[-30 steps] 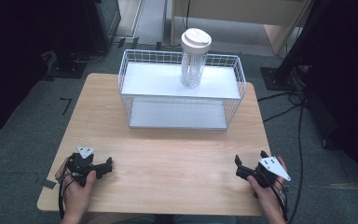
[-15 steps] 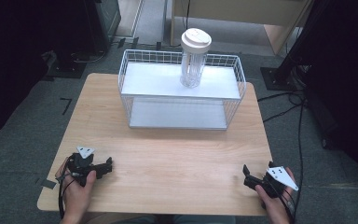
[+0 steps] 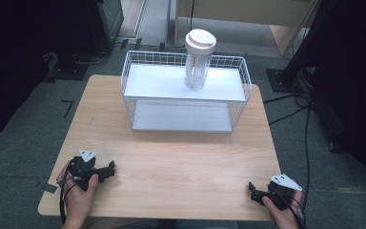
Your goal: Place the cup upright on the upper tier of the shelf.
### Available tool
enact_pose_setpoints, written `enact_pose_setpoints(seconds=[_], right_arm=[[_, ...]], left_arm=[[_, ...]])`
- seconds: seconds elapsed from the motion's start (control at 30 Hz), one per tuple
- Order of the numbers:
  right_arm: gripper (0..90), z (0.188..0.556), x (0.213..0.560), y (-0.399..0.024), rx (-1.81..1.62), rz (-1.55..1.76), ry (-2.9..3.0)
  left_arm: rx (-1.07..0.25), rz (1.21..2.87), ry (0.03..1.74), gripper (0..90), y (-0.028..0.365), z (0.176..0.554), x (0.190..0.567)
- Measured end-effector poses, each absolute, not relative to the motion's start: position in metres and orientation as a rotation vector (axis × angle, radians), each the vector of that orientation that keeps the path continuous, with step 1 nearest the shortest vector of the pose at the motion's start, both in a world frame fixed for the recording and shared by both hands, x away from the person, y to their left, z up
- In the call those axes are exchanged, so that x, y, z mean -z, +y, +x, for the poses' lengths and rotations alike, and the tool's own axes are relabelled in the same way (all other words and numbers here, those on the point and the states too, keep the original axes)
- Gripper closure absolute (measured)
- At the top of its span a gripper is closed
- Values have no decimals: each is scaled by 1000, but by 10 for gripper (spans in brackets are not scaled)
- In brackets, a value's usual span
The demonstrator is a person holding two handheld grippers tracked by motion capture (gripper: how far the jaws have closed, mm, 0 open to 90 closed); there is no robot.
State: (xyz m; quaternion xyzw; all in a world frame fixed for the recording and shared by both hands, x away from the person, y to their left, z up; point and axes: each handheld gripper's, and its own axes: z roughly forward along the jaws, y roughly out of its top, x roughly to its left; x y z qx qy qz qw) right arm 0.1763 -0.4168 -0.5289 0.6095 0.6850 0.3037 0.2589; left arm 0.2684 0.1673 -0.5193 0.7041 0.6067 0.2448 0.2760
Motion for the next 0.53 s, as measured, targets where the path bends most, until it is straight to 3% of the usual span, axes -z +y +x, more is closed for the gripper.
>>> enact_pose_setpoints(seconds=[0.53], right_arm=[[0,177,529,-416,-841,1638,1900]], left_arm=[[-652,1901,1620,0,167,269,519]])
